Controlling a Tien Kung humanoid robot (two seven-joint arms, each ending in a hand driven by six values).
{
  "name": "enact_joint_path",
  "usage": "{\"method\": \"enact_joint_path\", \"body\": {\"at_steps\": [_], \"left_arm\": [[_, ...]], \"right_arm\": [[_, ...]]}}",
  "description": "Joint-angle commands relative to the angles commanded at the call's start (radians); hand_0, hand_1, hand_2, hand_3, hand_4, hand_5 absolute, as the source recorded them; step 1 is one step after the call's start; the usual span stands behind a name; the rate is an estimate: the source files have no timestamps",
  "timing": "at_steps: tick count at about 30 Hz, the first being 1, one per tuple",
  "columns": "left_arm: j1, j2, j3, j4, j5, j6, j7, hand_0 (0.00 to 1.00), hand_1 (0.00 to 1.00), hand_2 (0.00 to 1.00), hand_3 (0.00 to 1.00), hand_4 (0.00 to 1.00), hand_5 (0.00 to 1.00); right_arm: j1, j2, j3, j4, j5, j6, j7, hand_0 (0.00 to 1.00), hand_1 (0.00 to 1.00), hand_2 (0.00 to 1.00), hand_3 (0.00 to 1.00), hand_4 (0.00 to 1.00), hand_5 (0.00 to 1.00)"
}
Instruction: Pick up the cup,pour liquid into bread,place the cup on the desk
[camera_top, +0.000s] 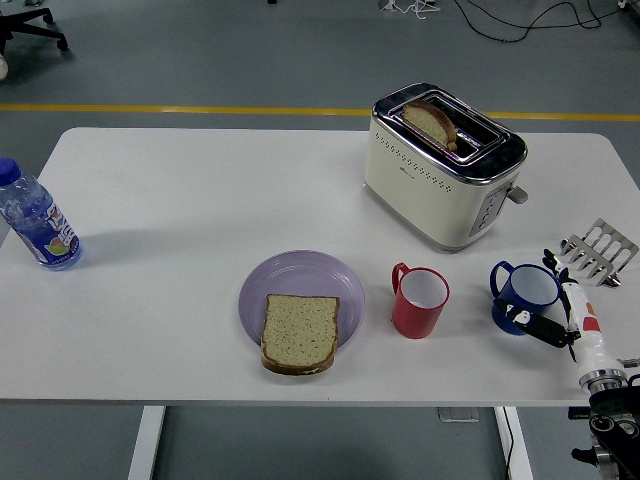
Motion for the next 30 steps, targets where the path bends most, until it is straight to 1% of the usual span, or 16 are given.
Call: {"method": "enact_joint_path", "body": {"at_steps": [3,5,6,12,13,14,15,16,17,20,24,28,29,30], "left_arm": [[0.0,0.0,0.001,0.0,0.0,-0.001,-0.001,0.667,0.733,0.735,0.628,0.396,0.998],[0.0,0.0,0.001,0.0,0.001,-0.001,-0.002,0.667,0.733,0.735,0.628,0.399,0.998],[0.0,0.0,0.0,0.0,0.001,-0.001,-0.002,0.667,0.733,0.735,0.628,0.399,0.998],[0.006,-0.002,0.002,0.0,0.002,0.001,-0.006,0.668,0.733,0.735,0.627,0.404,0.998],[0.005,-0.001,0.001,0.0,0.007,0.001,-0.008,0.668,0.733,0.735,0.627,0.404,0.998],[0.005,-0.001,0.001,0.0,0.008,0.001,-0.009,0.668,0.733,0.735,0.627,0.404,0.998],[0.004,0.0,-0.001,0.0,0.011,0.0,-0.01,0.668,0.733,0.735,0.627,0.404,0.998],[0.004,0.0,0.0,0.0,0.012,0.0,-0.01,0.668,0.733,0.735,0.627,0.404,0.998],[0.004,0.0,0.0,0.0,0.012,0.0,-0.01,0.668,0.733,0.736,0.629,0.406,0.998],[0.007,0.0,0.001,0.001,0.004,0.001,-0.004,0.668,0.733,0.736,0.629,0.406,0.998],[0.009,-0.001,0.004,0.002,0.0,0.002,0.001,0.668,0.733,0.735,0.63,0.406,0.998],[0.008,0.0,0.011,0.002,0.004,0.003,0.002,0.668,0.733,0.735,0.63,0.406,0.998],[0.009,0.0,0.013,0.002,0.002,0.003,0.003,0.668,0.733,0.736,0.628,0.405,0.998],[0.01,0.0,0.016,0.003,0.0,0.004,0.004,0.668,0.733,0.736,0.628,0.405,0.998]], "right_arm": [[-0.013,-0.008,0.002,0.03,-0.01,0.005,-0.011,0.986,0.88,0.991,0.998,0.998,0.194],[-0.015,-0.009,0.002,0.036,-0.012,0.005,-0.013,0.991,0.883,0.993,0.998,0.998,0.198],[-0.024,-0.012,0.011,0.054,-0.021,0.0,-0.016,0.991,0.883,0.993,0.998,0.998,0.198],[-0.062,-0.028,0.086,0.2,-0.072,-0.028,-0.028,0.986,0.882,0.991,0.998,0.998,0.204],[-0.07,-0.031,0.108,0.233,-0.081,-0.041,-0.03,0.986,0.882,0.991,0.998,0.998,0.204],[-0.073,-0.032,0.116,0.25,-0.084,-0.045,-0.031,0.986,0.882,0.991,0.998,0.998,0.204],[-0.081,-0.034,0.139,0.278,-0.087,-0.065,-0.03,0.986,0.882,0.991,0.998,0.998,0.204],[-0.086,-0.036,0.152,0.295,-0.086,-0.074,-0.031,0.986,0.882,0.991,0.998,0.998,0.204],[-0.089,-0.037,0.162,0.308,-0.085,-0.079,-0.031,0.965,0.866,0.96,0.998,0.998,0.21],[-0.105,-0.048,0.204,0.357,-0.07,-0.094,-0.034,0.965,0.866,0.96,0.998,0.998,0.21],[-0.114,-0.053,0.229,0.383,-0.067,-0.099,-0.036,0.956,0.865,0.954,0.992,0.996,0.211],[-0.125,-0.043,0.289,0.442,0.009,-0.11,-0.038,0.956,0.865,0.954,0.992,0.996,0.211],[-0.127,-0.042,0.301,0.455,0.036,-0.104,-0.04,0.91,0.842,0.932,0.967,0.929,0.178],[-0.129,-0.04,0.316,0.469,0.072,-0.095,-0.044,0.91,0.842,0.932,0.967,0.929,0.178]]}}
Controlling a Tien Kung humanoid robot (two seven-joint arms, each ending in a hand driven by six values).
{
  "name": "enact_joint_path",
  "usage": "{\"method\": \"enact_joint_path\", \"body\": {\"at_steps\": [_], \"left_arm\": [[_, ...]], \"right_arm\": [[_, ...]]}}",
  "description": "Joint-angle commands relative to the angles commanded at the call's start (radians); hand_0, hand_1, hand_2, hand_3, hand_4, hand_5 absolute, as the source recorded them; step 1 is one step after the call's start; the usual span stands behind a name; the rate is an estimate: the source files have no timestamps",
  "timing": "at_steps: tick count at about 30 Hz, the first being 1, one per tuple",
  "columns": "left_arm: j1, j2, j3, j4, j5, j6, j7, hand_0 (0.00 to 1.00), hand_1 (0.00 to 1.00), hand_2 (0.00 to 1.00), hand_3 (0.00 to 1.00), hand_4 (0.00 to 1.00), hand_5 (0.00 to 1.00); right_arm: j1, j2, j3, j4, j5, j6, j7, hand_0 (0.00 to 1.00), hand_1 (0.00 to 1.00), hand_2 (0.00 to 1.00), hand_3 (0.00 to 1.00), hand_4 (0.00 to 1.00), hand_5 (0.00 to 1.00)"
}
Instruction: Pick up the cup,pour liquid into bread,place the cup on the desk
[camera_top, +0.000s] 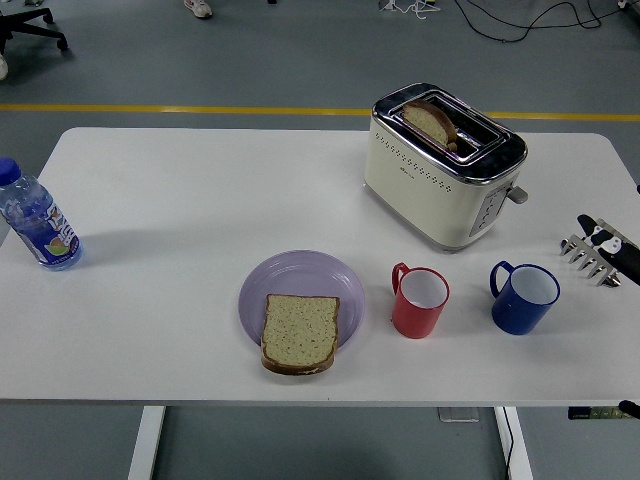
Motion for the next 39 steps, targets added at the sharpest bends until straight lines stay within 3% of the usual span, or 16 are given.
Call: {"method": "enact_joint_path", "body": {"at_steps": [4,5,10,11,15,18,26,32,34,35,39], "left_arm": [[0.001,0.0,0.009,0.0,-0.004,0.002,0.002,0.668,0.733,0.736,0.628,0.405,0.998],[0.002,0.0,0.012,0.001,-0.005,0.002,0.002,0.668,0.735,0.736,0.628,0.405,0.998],[0.004,0.0,0.019,0.001,-0.007,0.002,0.005,0.668,0.735,0.736,0.628,0.405,0.998],[0.004,0.0,0.019,0.001,-0.006,0.002,0.005,0.667,0.734,0.735,0.628,0.404,0.998],[0.004,0.002,0.012,0.001,-0.001,-0.001,0.006,0.667,0.734,0.735,0.628,0.404,0.998],[0.004,0.004,-0.003,0.0,-0.001,-0.003,0.01,0.667,0.734,0.735,0.628,0.398,0.998],[0.0,0.003,-0.004,-0.001,0.001,0.001,0.011,0.667,0.733,0.735,0.627,0.396,0.998],[-0.003,0.002,-0.002,-0.001,0.001,0.004,0.006,0.667,0.733,0.735,0.626,0.394,0.998],[-0.004,0.002,-0.002,-0.001,0.001,0.005,0.005,0.667,0.733,0.735,0.626,0.394,0.998],[-0.004,0.002,-0.002,-0.001,0.001,0.005,0.005,0.667,0.733,0.734,0.626,0.394,0.998],[-0.004,0.003,0.004,0.0,-0.001,0.004,0.004,0.667,0.733,0.734,0.626,0.394,0.998]], "right_arm": [[-0.001,0.007,0.054,0.04,0.108,0.032,-0.028,0.91,0.842,0.932,0.967,0.929,0.178],[-0.001,0.008,0.073,0.052,0.153,0.049,-0.044,0.722,0.674,0.738,0.759,0.732,0.166],[-0.001,0.021,0.161,0.087,0.367,0.128,-0.137,0.722,0.674,0.738,0.759,0.732,0.166],[-0.002,0.024,0.179,0.088,0.404,0.141,-0.154,0.682,0.635,0.683,0.651,0.703,0.182],[-0.003,0.033,0.247,0.082,0.567,0.175,-0.218,0.682,0.635,0.683,0.651,0.703,0.182],[0.013,0.04,0.288,0.052,0.697,0.18,-0.282,0.641,0.59,0.653,0.618,0.691,0.169],[0.04,0.06,0.31,-0.028,1.0,0.206,-0.368,0.599,0.551,0.624,0.603,0.67,0.136],[0.043,0.08,0.304,-0.075,1.064,0.258,-0.411,0.589,0.535,0.609,0.595,0.643,0.097],[0.054,0.083,0.294,-0.102,1.074,0.283,-0.402,0.589,0.535,0.609,0.595,0.643,0.097],[0.057,0.084,0.291,-0.111,1.076,0.292,-0.399,0.581,0.525,0.606,0.592,0.593,0.044],[0.098,0.1,0.258,-0.206,1.081,0.372,-0.353,0.581,0.525,0.606,0.592,0.593,0.044]]}}
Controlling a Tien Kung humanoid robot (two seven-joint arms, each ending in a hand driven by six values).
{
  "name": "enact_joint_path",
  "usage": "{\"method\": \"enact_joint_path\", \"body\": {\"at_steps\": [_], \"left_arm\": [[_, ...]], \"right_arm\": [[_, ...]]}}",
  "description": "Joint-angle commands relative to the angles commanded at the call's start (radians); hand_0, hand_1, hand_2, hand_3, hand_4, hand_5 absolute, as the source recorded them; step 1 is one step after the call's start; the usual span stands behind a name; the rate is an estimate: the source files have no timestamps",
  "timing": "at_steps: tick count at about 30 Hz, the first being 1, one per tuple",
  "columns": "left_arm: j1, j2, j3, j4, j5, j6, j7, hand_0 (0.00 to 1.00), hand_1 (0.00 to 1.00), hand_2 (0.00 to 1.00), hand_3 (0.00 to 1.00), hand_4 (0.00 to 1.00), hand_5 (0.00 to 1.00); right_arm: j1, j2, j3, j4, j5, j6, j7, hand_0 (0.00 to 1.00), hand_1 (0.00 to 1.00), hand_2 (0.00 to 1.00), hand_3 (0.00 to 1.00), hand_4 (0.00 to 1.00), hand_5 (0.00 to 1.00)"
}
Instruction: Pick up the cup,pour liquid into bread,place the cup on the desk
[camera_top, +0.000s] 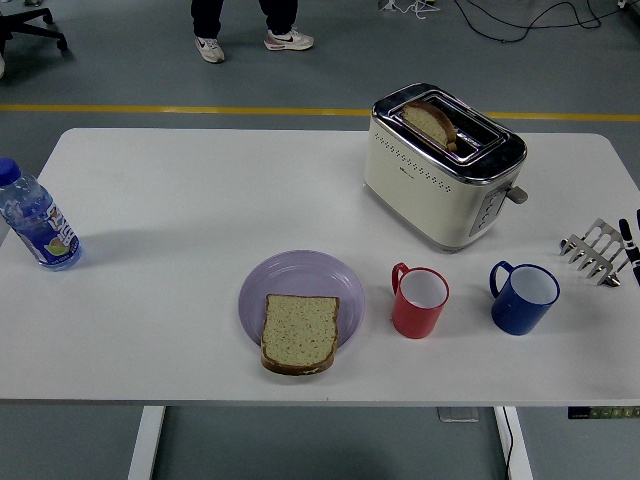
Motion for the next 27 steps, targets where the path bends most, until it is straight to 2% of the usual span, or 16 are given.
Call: {"method": "enact_joint_path", "body": {"at_steps": [2,6,12,16,19,25,27], "left_arm": [[-0.001,0.0,0.001,0.0,0.001,-0.001,0.0,0.667,0.733,0.734,0.626,0.394,0.998],[-0.001,0.0,-0.001,0.0,-0.002,-0.001,0.001,0.667,0.733,0.734,0.626,0.394,0.998],[-0.002,0.0,-0.003,0.0,0.0,-0.001,0.001,0.666,0.734,0.733,0.626,0.394,0.998],[-0.005,0.0,0.009,0.001,-0.002,-0.004,-0.001,0.667,0.733,0.734,0.626,0.395,0.998],[-0.005,0.0,0.009,0.0,-0.001,-0.006,-0.002,0.667,0.733,0.734,0.626,0.395,0.998],[-0.004,0.0,0.006,0.0,-0.002,-0.004,-0.001,0.667,0.734,0.734,0.626,0.397,0.998],[-0.005,0.0,0.005,0.0,-0.002,-0.005,-0.001,0.667,0.734,0.734,0.627,0.398,0.998]], "right_arm": [[0.009,0.014,-0.01,-0.032,-0.004,0.014,0.024,0.579,0.522,0.608,0.589,0.557,0.021],[0.008,0.024,-0.03,-0.061,-0.013,0.012,0.046,0.579,0.522,0.608,0.589,0.557,0.021],[0.001,0.028,-0.037,-0.07,-0.01,0.015,0.073,0.579,0.518,0.606,0.59,0.57,0.034],[-0.004,0.038,-0.039,-0.063,-0.012,-0.006,0.099,0.575,0.515,0.604,0.588,0.571,0.043],[-0.01,0.042,-0.036,-0.061,-0.018,-0.005,0.085,0.575,0.515,0.604,0.588,0.571,0.043],[-0.018,0.046,-0.007,-0.055,-0.051,-0.004,0.011,0.574,0.514,0.605,0.588,0.578,0.044],[-0.019,0.047,0.025,-0.053,-0.099,0.011,-0.052,0.576,0.515,0.609,0.593,0.562,0.014]]}}
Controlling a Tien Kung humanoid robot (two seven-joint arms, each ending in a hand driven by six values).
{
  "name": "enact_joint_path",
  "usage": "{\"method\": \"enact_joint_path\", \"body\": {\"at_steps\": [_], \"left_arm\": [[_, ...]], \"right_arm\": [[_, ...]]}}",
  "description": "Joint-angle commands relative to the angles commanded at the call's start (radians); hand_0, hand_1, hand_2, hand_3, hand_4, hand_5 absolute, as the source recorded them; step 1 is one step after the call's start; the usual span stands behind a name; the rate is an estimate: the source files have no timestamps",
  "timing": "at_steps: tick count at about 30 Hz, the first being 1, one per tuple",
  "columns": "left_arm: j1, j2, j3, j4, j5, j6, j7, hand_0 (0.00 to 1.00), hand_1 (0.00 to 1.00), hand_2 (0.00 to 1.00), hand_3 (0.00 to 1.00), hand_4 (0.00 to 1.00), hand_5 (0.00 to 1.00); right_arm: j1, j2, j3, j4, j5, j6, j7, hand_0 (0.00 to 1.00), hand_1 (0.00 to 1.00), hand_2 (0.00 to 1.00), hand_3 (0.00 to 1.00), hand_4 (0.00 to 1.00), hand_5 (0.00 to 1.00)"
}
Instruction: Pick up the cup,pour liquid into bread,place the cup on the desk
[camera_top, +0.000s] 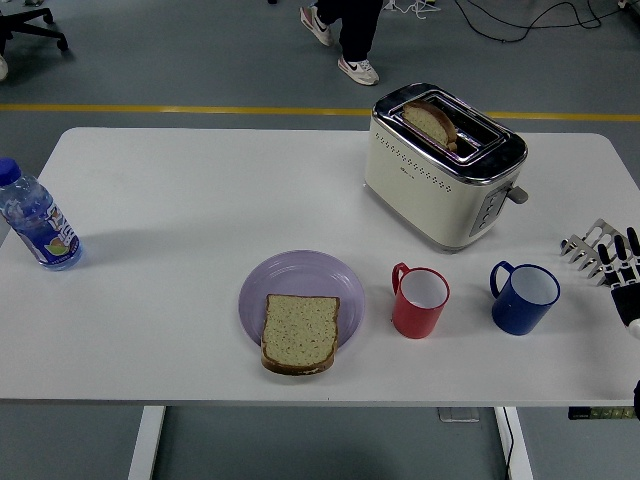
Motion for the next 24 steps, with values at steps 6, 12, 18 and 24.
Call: {"method": "enact_joint_path", "body": {"at_steps": [6,12,18,24], "left_arm": [[0.0,0.0,0.001,0.0,0.0,-0.001,-0.001,0.667,0.734,0.735,0.629,0.398,0.998],[0.003,-0.002,0.008,0.001,-0.002,-0.001,-0.001,0.667,0.734,0.736,0.629,0.397,0.998],[0.008,-0.004,0.022,0.002,-0.003,0.002,-0.003,0.668,0.735,0.736,0.628,0.397,0.998],[0.012,-0.005,0.023,0.002,-0.002,0.004,-0.004,0.668,0.736,0.737,0.629,0.394,0.998]], "right_arm": [[-0.005,-0.003,0.034,0.003,-0.017,0.009,-0.035,0.574,0.516,0.61,0.593,0.562,0.013],[-0.008,-0.004,0.034,0.002,-0.015,0.006,-0.033,0.574,0.515,0.61,0.593,0.563,0.014],[-0.015,-0.005,0.033,0.003,-0.011,0.005,-0.029,0.574,0.515,0.611,0.593,0.563,0.012],[-0.023,-0.006,0.037,0.002,-0.005,0.002,-0.021,0.574,0.525,0.614,0.593,0.565,0.013]]}}
